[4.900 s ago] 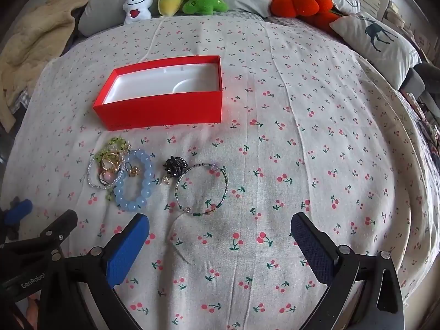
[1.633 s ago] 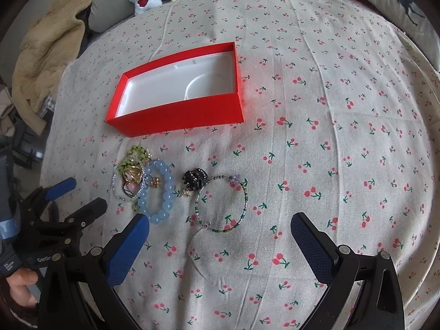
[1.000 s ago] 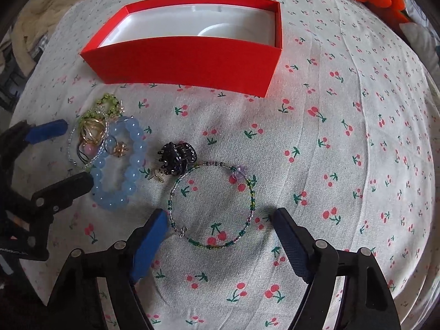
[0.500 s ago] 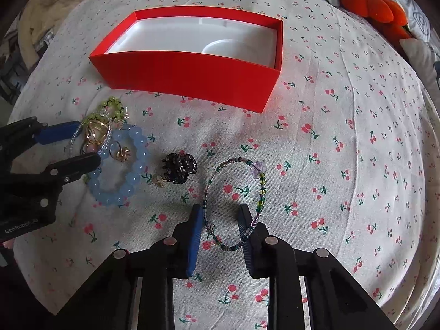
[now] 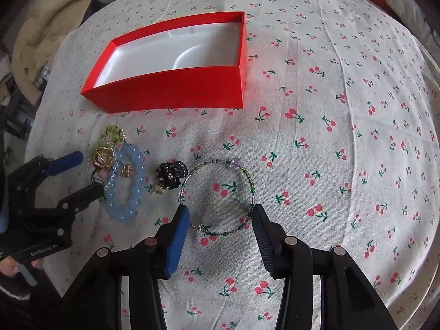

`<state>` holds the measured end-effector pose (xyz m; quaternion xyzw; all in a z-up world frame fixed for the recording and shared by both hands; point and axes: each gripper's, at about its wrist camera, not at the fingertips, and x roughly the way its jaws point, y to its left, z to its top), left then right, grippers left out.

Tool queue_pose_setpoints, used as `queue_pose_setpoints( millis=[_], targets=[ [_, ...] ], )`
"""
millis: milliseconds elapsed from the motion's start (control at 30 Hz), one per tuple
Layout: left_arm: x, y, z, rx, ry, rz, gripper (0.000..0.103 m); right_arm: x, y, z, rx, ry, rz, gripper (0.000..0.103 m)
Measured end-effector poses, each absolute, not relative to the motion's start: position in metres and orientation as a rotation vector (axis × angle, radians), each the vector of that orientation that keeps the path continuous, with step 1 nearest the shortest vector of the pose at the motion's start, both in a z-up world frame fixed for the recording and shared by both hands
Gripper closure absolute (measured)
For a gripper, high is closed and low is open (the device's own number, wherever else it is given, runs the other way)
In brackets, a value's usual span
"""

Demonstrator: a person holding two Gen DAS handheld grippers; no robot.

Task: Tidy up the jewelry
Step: 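Grasp the dark beaded bracelet with the right tool while the left tool grasps the clear crystal bracelet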

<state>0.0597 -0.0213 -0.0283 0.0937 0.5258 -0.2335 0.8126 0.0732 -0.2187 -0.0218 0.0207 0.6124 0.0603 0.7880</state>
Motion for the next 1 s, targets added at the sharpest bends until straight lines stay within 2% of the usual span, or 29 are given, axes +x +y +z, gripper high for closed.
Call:
queue_pose_setpoints(
  millis=[167,233,267,300,467,533,567,633,667,733,767,1000],
  targets=[
    [0.063,-0.029,-0.03,0.202,1.125,-0.497,0.027,0.082,-0.229,-0.019,0.043,1.322,0.095,0.054],
    [0.064,-0.035,-0.03,0.217,1.124,-0.497,0.026,0.083,-0.229,-0.018,0.004,1.322,0.077,0.046],
    [0.064,-0.038,-0.031,0.226,1.122,-0.498,0.026,0.083,-0.229,-0.017,-0.012,1.318,0.07,0.037],
    [0.064,-0.04,-0.031,0.232,1.121,-0.501,0.026,0.084,-0.229,-0.016,-0.024,1.31,0.066,0.034],
    [0.067,-0.039,-0.029,0.189,1.144,-0.519,0.027,0.083,-0.241,-0.012,0.016,1.288,0.06,0.034],
    [0.067,-0.036,-0.028,0.172,1.157,-0.523,0.031,0.084,-0.246,-0.012,0.034,1.29,0.053,0.034],
    [0.067,-0.034,-0.028,0.173,1.162,-0.522,0.035,0.085,-0.247,-0.014,0.043,1.295,0.051,0.036],
    [0.065,-0.029,-0.028,0.174,1.172,-0.524,0.042,0.086,-0.253,-0.019,0.054,1.321,0.056,0.059],
    [0.064,-0.024,-0.028,0.165,1.178,-0.528,0.046,0.086,-0.254,-0.022,0.055,1.335,0.055,0.076],
    [0.063,-0.015,-0.026,0.134,1.193,-0.533,0.052,0.086,-0.254,-0.022,0.027,1.328,0.047,0.086],
    [0.064,-0.011,-0.025,0.118,1.2,-0.532,0.056,0.086,-0.254,-0.02,0.021,1.325,0.055,0.094],
    [0.068,0.007,-0.027,0.04,1.228,-0.492,0.08,0.078,-0.241,-0.01,0.025,1.315,0.072,0.098]
  ],
)
